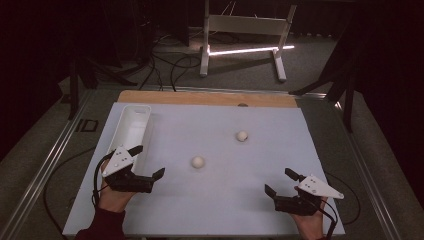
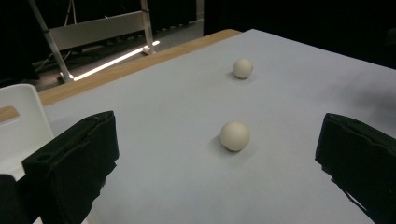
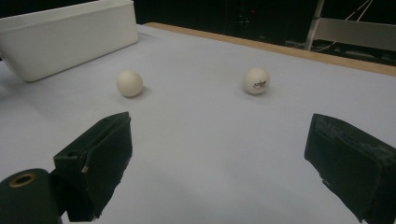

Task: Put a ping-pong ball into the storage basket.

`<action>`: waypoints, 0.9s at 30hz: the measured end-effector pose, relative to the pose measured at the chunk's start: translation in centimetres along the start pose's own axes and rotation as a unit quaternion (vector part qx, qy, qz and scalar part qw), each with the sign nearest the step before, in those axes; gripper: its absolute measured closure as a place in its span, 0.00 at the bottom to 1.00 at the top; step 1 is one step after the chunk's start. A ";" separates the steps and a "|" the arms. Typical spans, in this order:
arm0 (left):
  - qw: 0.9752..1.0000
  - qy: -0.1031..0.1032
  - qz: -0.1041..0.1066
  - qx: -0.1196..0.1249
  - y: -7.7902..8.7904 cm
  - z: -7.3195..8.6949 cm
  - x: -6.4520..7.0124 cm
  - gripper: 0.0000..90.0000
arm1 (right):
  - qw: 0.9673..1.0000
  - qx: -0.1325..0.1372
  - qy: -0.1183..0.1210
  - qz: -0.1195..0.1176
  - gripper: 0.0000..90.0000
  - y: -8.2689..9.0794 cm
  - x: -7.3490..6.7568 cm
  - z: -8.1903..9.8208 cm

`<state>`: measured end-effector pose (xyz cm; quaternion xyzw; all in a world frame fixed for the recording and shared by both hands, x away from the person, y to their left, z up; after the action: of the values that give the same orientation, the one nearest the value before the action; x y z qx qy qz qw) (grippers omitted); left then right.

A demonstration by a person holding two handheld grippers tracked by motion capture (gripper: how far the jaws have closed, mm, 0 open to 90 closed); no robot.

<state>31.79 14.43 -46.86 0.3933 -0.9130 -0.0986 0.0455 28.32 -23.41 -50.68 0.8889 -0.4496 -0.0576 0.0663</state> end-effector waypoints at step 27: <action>0.999 -0.004 0.018 -0.028 -4.3 -0.9 1.1 0.00 | 1.000 -0.007 0.003 0.000 0.08 -0.3 -0.1 0.4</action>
<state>34.23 10.67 -46.92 0.3746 -0.9171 -0.1250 0.0547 28.41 -23.16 -51.14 0.8885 -0.4491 -0.0577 0.0740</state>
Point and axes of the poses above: each handheld gripper's, and its own axes: y roughly backward along the jaws, z roughly out of its underside, x roughly to its right, the point moved 9 cm from there along -y, roughly forward along the jaws, and after that the axes turned 11 degrees about x, right-handed, at the moved point
